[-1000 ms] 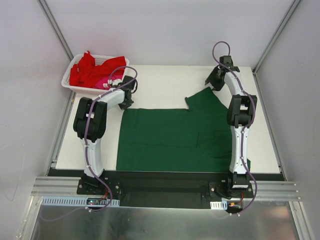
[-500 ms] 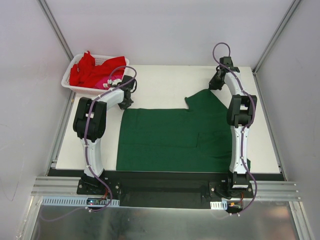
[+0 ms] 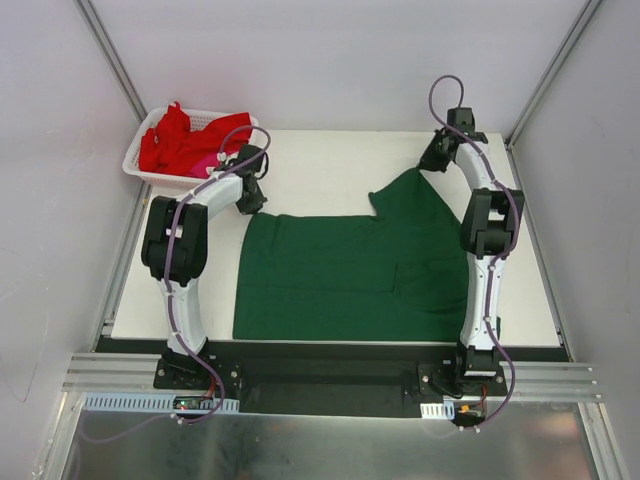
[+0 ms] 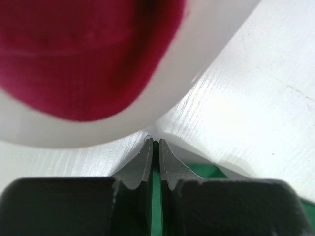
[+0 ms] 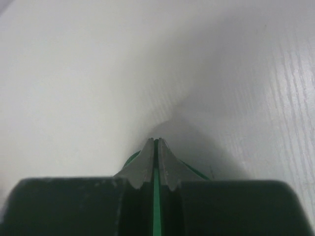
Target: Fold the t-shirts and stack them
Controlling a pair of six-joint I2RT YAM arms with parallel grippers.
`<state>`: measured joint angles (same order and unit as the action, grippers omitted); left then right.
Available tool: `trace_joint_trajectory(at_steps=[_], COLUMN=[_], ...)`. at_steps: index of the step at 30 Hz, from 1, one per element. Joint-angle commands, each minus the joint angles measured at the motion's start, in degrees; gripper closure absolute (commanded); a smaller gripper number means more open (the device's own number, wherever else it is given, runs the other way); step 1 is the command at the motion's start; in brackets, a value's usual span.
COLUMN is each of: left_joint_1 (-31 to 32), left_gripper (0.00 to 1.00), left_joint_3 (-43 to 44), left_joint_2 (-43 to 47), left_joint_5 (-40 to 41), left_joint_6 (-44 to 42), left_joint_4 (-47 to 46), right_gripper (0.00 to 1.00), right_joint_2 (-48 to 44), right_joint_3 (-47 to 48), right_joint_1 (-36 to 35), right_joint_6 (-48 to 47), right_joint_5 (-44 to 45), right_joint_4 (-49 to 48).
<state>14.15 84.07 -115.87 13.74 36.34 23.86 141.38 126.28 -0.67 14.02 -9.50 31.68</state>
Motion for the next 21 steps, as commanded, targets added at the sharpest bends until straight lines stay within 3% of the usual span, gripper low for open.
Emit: trace_joint_trajectory(at_steps=[1, 10, 21], left_joint_1=[-0.44, -0.53, -0.44], left_gripper=[1.00, 1.00, 1.00], left_joint_3=[-1.54, -4.53, 1.18], left_joint_2=[6.27, 10.41, 8.74], left_joint_5=[-0.82, 0.68, -1.52], left_joint_6=[-2.14, -5.13, -11.20], left_joint_4=[-1.27, -3.28, -3.82], right_gripper=[0.99, 0.99, 0.99], right_joint_2=[-9.80, -17.62, -23.42], right_joint_3=[1.43, -3.32, -7.36], right_joint_1=[0.40, 1.72, 3.83], right_joint_6=[-1.36, -5.31, -9.80], right_joint_5=[-2.19, -0.61, -2.28], right_joint_4=[-5.22, -4.26, -3.03])
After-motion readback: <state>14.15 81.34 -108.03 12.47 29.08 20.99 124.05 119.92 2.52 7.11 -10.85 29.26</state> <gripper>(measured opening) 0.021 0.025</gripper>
